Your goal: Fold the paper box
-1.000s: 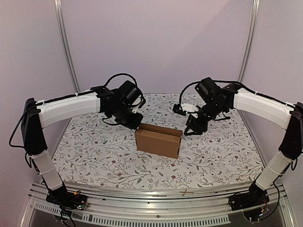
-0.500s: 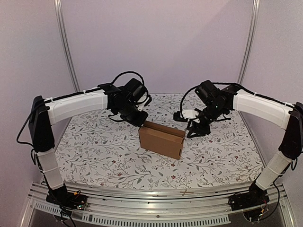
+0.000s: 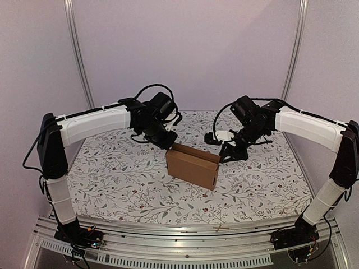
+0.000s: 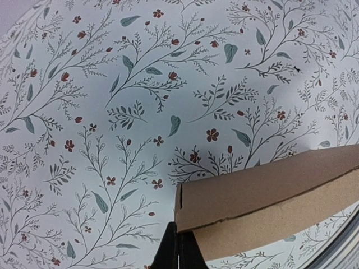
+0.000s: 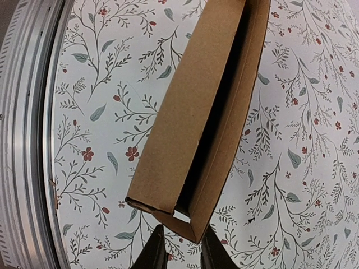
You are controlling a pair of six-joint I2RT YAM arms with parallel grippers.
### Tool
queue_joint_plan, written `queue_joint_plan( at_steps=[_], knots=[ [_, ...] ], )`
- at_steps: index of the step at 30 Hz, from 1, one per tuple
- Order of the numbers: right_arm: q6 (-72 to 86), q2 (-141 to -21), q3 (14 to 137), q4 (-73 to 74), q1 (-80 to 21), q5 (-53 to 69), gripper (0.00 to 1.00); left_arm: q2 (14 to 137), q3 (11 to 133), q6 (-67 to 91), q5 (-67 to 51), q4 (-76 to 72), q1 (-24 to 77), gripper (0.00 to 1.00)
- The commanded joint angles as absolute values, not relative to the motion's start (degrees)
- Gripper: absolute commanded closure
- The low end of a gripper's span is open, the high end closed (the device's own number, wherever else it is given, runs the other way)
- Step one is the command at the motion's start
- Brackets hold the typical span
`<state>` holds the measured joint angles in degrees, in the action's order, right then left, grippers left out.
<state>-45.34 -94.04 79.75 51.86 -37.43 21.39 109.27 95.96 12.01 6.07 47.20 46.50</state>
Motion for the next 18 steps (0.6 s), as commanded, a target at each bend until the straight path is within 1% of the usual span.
queue_joint_plan(
  at_steps=[1,4,18],
  knots=[
    [-45.48,-94.83,79.83,52.47,-37.34,23.36,0.82,110.61,96.69,11.26,5.56,47.45,47.45,1.00],
    [-44.98,-94.71,79.72,52.47,-37.41,23.80,0.84,110.84,96.42,11.34,5.45,46.75,47.62,1.00],
    [-46.63,-93.04,78.75,54.28,-39.05,24.00,0.83,109.63,93.11,12.03,5.99,43.33,48.81,1.00]
  ],
)
